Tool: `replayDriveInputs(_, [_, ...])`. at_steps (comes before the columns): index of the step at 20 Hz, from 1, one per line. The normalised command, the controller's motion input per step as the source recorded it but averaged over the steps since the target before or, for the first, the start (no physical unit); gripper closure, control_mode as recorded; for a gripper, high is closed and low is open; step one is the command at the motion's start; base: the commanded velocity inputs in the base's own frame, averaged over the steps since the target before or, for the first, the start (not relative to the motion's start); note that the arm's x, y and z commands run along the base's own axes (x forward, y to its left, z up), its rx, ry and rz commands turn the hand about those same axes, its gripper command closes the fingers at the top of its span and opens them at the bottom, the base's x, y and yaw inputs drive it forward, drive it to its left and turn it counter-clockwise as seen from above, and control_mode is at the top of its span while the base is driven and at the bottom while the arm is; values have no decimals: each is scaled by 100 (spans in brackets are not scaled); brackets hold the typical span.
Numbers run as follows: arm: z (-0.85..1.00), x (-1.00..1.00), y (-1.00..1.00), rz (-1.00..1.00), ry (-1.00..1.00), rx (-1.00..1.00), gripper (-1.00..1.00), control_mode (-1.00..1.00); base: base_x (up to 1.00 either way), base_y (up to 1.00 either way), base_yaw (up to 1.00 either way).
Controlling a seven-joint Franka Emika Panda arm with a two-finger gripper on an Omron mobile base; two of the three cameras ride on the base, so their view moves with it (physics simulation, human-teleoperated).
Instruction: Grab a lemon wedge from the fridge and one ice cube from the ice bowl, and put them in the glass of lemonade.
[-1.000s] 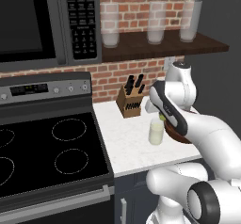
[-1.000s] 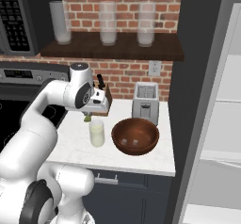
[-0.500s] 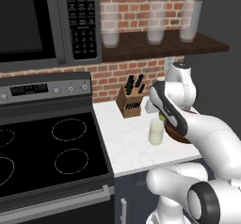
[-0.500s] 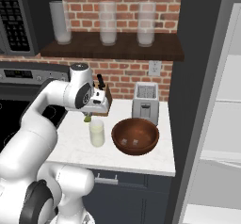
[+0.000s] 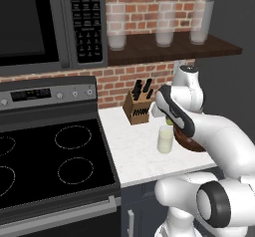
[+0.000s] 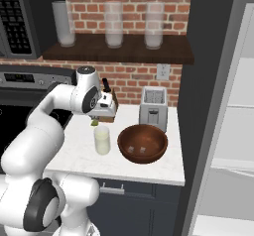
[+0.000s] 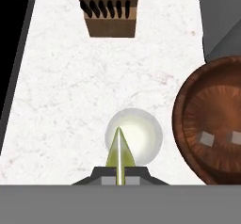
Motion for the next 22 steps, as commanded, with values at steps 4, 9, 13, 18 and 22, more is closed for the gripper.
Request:
replayDriveInputs(4, [-1, 25, -1, 0, 0, 0, 100, -100, 0, 0, 0])
replayDriveInputs(9, [-14, 1, 0, 0, 0, 0, 100, -100, 0, 0, 0])
replayDriveInputs(13, [-21, 0, 0, 0, 0, 0, 100, -100, 0, 0, 0])
replayDriveInputs(18, [-7, 0, 0, 0, 0, 0, 100, -100, 0, 0, 0])
replayDriveInputs(22, [0, 7, 0, 0, 0, 0, 100, -100, 0, 0, 0])
